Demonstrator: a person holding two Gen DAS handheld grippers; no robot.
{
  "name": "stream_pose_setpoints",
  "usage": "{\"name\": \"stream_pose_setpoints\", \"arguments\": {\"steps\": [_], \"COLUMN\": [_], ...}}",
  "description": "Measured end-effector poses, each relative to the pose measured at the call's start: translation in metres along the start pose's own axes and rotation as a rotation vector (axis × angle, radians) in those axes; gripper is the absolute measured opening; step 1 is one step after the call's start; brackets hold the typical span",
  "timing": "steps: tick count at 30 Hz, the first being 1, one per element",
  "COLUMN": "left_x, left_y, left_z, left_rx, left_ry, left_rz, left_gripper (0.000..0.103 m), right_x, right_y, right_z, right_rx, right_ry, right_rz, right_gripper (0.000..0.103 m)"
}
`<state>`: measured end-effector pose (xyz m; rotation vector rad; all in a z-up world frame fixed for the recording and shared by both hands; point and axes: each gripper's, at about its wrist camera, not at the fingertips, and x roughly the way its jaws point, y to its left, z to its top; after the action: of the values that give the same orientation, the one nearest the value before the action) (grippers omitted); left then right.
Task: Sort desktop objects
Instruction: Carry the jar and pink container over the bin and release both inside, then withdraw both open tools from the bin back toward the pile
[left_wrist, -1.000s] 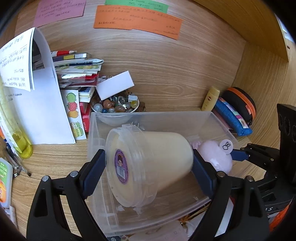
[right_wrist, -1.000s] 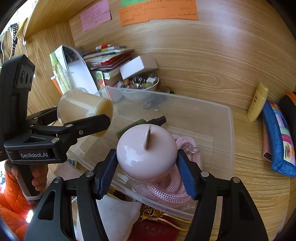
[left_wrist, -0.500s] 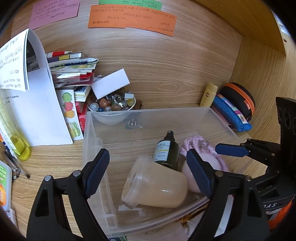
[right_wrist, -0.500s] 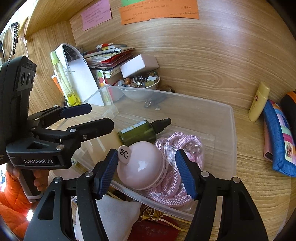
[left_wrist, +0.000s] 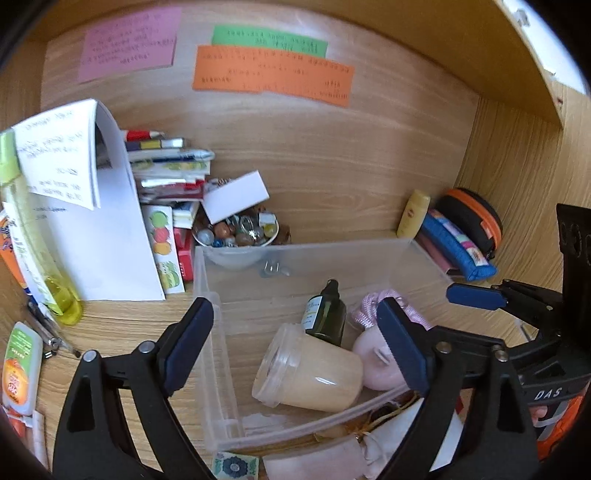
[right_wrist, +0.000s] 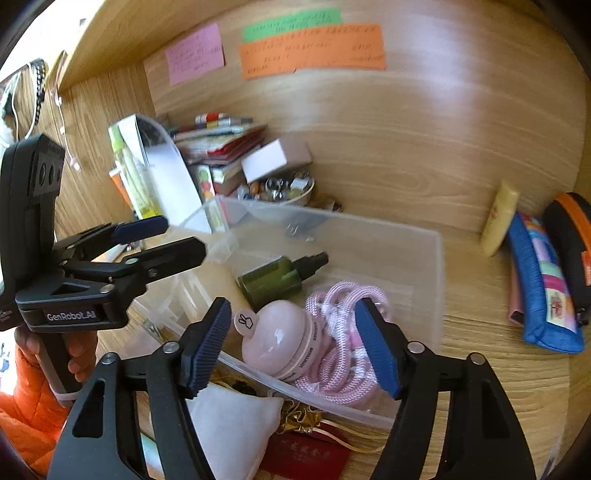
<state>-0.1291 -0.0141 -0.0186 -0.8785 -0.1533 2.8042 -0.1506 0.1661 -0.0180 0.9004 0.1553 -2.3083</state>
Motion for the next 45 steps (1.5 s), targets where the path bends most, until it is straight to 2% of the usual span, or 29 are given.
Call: {"name": "stream_pose_setpoints", "arguments": {"steps": [6, 19, 23, 29, 33, 39, 41, 45], "left_x": [-0.023, -0.061, -0.068, -0.076, -0.081, -0.094, -0.096, -0.096], "left_y": [0.001, 0.014, 0.021, 0.022, 0.023, 0.019, 0.012, 0.001], "left_z": [-0.002, -0.026, -0.038, -0.060, -0.070, -0.086, -0.091, -0.102], "left_rx": [-0.019, -0.072, -0.106, -0.087, -0.082, -0.088, -0.073, -0.063], "left_ry": [-0.030, -0.056, -0.071, -0.057, -0.015, -0.002, 0.006, 0.041], "left_rz": [0.012, 0.067, 0.117, 0.160, 0.160, 0.158, 0.187, 0.157], "left_gripper": [0.095, 0.098, 0.098, 0.098, 0.098, 0.100, 0.101, 0.101], "right_x": [-0.025, -0.057, -0.060, -0.065, -0.068, -0.067, -0.067, -0.071], "right_y": [-0.002, 0.000, 0.002, 0.008, 0.013, 0.020, 0.021, 0.021], "right_z": [-0.006, -0.029, -0.036, -0.048, -0.058, -0.077, -0.082, -0.092], "right_rx": [0.029, 0.062, 0.066, 0.065, 0.055, 0.038, 0.041, 0.053], "right_ry": [-0.043, -0.057, -0.055, -0.055, -0.056, -0.046, -0.040, -0.042], "right_rz": [-0.024, -0.070, -0.076, -0.085, -0.097, -0.120, -0.121, -0.132], "right_gripper": [0.078, 0.080, 0.080, 0.080, 0.080, 0.080, 0.080, 0.080]}}
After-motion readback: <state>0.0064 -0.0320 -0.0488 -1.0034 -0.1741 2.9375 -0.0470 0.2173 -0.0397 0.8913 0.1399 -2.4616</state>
